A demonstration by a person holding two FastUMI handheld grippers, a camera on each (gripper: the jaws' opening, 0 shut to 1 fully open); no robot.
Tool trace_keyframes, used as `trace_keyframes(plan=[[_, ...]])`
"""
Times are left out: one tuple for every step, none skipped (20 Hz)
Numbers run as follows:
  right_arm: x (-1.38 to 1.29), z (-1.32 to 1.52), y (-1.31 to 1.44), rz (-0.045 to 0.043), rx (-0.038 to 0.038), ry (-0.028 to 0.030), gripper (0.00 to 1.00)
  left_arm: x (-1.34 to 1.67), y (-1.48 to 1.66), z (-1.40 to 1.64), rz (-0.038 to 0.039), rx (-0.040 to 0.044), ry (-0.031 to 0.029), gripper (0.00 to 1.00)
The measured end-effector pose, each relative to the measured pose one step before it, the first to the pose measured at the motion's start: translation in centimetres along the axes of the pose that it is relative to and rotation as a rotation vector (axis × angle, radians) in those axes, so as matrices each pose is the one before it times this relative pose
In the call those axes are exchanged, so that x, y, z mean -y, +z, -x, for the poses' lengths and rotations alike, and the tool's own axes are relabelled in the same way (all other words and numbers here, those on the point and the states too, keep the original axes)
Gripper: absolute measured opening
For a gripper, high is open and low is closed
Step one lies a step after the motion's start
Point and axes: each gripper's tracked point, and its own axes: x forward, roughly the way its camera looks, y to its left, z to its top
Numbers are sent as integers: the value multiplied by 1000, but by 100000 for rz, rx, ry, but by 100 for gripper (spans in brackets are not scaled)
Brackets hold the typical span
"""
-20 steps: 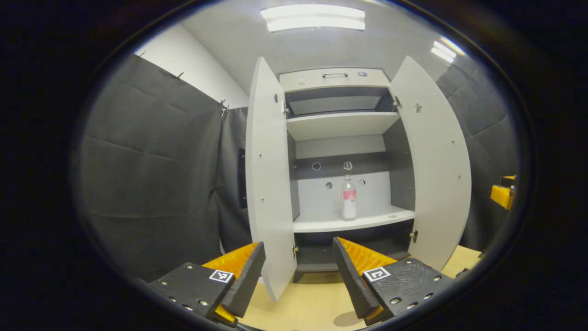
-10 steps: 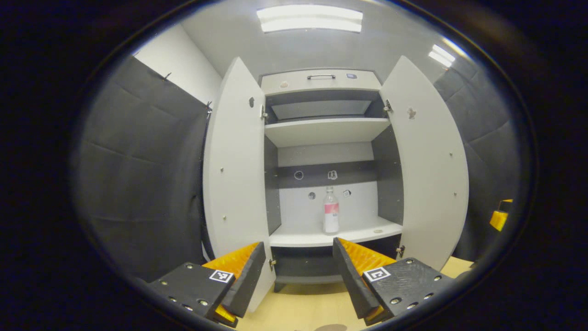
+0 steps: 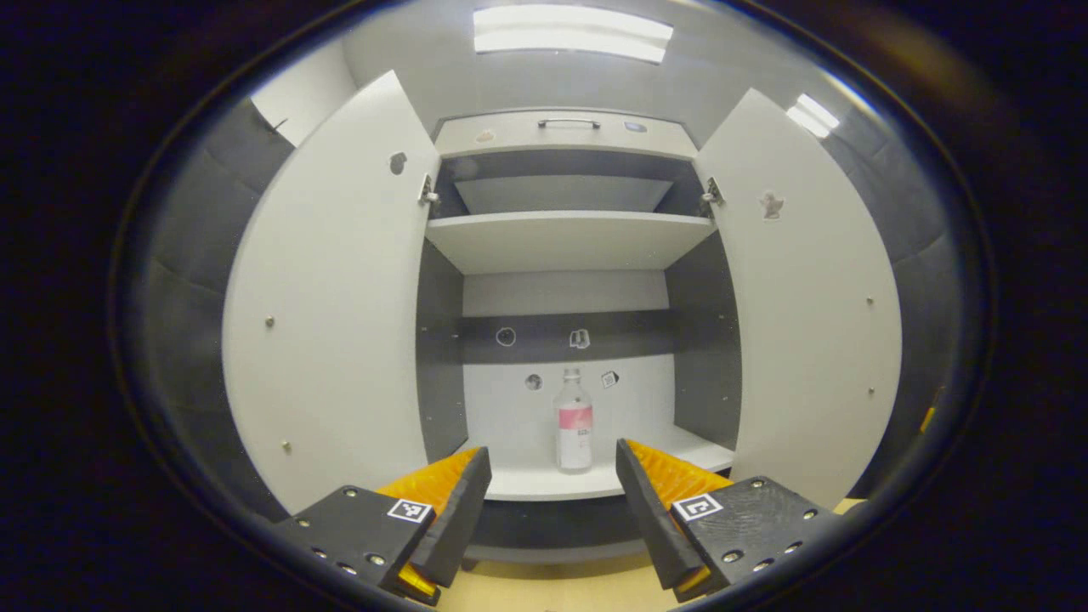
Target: Grasp the bottle in the cabinet with the left hand and place it on the coaster, then close the right door with the right hand and the left door with the left hand.
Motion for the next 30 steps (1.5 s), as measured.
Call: trace_keyframes(plan=[[268, -187, -35, 196, 125, -1774, 99, 124, 99, -1266, 477, 313, -1065, 87], [13, -96, 61, -283, 215, -1209, 99, 1, -205, -1237, 433, 205, -1074, 87], [33, -167, -14, -145, 53, -1243, 100, 106, -50, -1033, 220, -1, -905, 87], [79, -137, -48, 295, 48, -1266, 99, -7, -322, -1171, 153, -250, -807, 87], [128, -137, -154, 652, -90, -1389, 99, 10, -321, -1145, 240, -276, -1021, 87], [104, -128, -77, 695, -228, -1502, 99, -67, -194, -1086, 396, -294, -834, 87], [191, -90, -109, 362, -151, -1487, 99, -62, -325, -1067, 406, -406, -666, 87], [209, -89, -35, 61, -193, -1646, 99, -76, -269, -1077, 467, -386, -748, 87], [173, -149, -94, -87, -302, -1501, 99, -9, -404, -1078, 427, -476, -765, 87], [128, -132, -45, -77, -467, -1577, 96, 60, -404, -998, 200, -719, -988, 87], [157, -85, -129, -142, -345, -1485, 96, 8, -401, -1000, 92, -649, -697, 87], [145, -84, -42, -58, -188, -1406, 99, 34, -466, -952, 162, -504, -738, 87], [30, -111, -129, 117, -254, -1313, 99, 19, -487, -867, 284, -438, -671, 87], [41, -48, -87, 279, -332, -1121, 99, 17, -451, -1068, 424, -621, -764, 87], [96, -52, -107, 433, -335, -1079, 99, -36, -400, -1080, 346, -394, -811, 87], [50, -64, -31, 519, -257, -1070, 99, -90, -271, -879, 91, -320, -333, 87], [26, -69, -63, 473, -206, -960, 100, -130, -292, -970, 409, -404, -355, 87], [-37, -108, -47, 399, -161, -886, 99, -36, -686, -972, 950, -1003, -889, 87], [-41, -104, -135, 337, -377, -782, 99, -62, -615, -820, 673, -1517, -546, 87], [-102, -124, -48, 332, -445, -653, 99, -109, -639, -1006, 291, -1523, -248, 87], [6, -164, -181, 327, -306, -720, 99, -205, -381, -858, -228, -585, -35, 87], [-101, -114, -72, 262, -286, -651, 99, -172, -332, -765, -517, -367, 39, 87], [-86, -85, -138, 114, -351, -549, 99, -173, -234, -737, -281, -542, 12, 87], [-201, -168, -26, 113, -404, -393, 99, -61, -284, -665, 236, -603, -294, 87], [-141, -90, -138, 186, -304, -379, 96, 3, -129, -680, 750, -461, -504, 87], [-134, -77, -95, 246, -309, -338, 99, -50, -215, -699, 697, -327, -622, 87], [-160, -87, -94, 239, -238, -174, 99, -88, -30, -590, 53, -113, -77, 87], [-159, -91, 11, 307, 64, -137, 99, -258, 14, -422, -406, 137, 225, 87], [-123, -69, 17, 310, 6, -170, 99, -205, 38, -385, -522, -48, 633, 87], [-94, -91, -71, 225, -332, -55, 99, -26, 6, -229, -403, -191, 403, 87]])
